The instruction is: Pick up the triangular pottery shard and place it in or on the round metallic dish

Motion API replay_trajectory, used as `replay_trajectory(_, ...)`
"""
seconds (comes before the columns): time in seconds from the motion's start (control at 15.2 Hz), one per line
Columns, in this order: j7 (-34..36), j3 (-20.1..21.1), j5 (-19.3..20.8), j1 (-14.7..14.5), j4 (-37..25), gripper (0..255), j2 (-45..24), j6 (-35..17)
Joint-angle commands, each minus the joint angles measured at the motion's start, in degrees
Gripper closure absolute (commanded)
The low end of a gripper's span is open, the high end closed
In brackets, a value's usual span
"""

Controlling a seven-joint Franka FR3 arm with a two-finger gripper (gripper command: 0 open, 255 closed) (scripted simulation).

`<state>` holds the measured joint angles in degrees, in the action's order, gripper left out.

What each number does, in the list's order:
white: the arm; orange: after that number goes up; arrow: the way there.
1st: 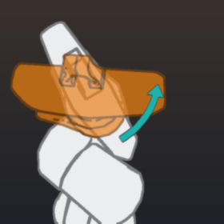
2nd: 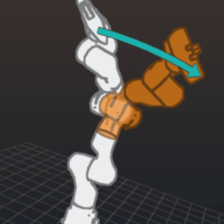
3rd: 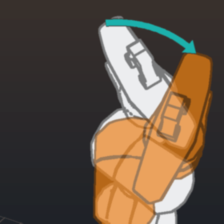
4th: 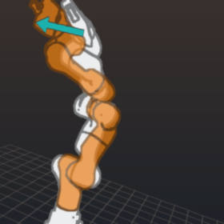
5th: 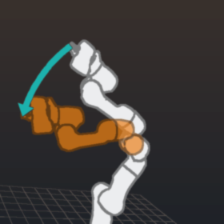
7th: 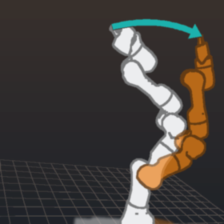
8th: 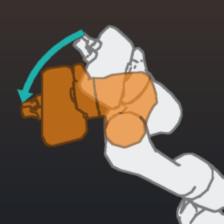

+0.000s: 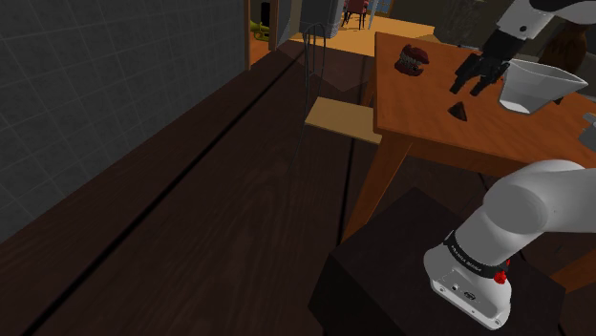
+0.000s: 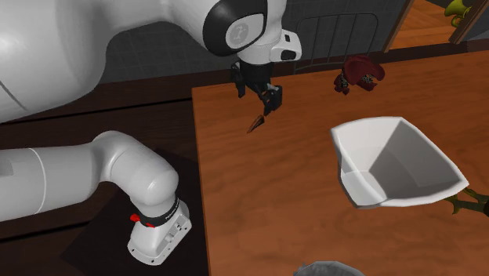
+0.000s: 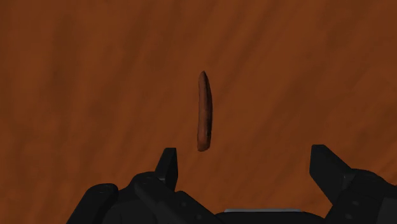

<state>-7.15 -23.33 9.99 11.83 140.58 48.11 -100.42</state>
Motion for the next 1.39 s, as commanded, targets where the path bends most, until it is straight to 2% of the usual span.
replay_trajectory(0.0, -0.97, -2.4, 0.82, 1.3, 0.16, 0, 0.08, -1.53)
replay_trajectory(0.53, -0.81, -3.52, 1.65, 1.47, 5.62, 0, -0.45, -7.49)
replay_trajectory(0.99, -0.81, -3.52, 1.65, 1.46, 5.62, 0, -0.44, -7.49)
replay_trajectory(1.06, -0.81, -3.53, 1.65, 1.46, 5.62, 255, -0.45, -7.49)
replay_trajectory(1.32, -0.81, -3.53, 1.65, 1.46, 5.62, 255, -0.45, -7.49)
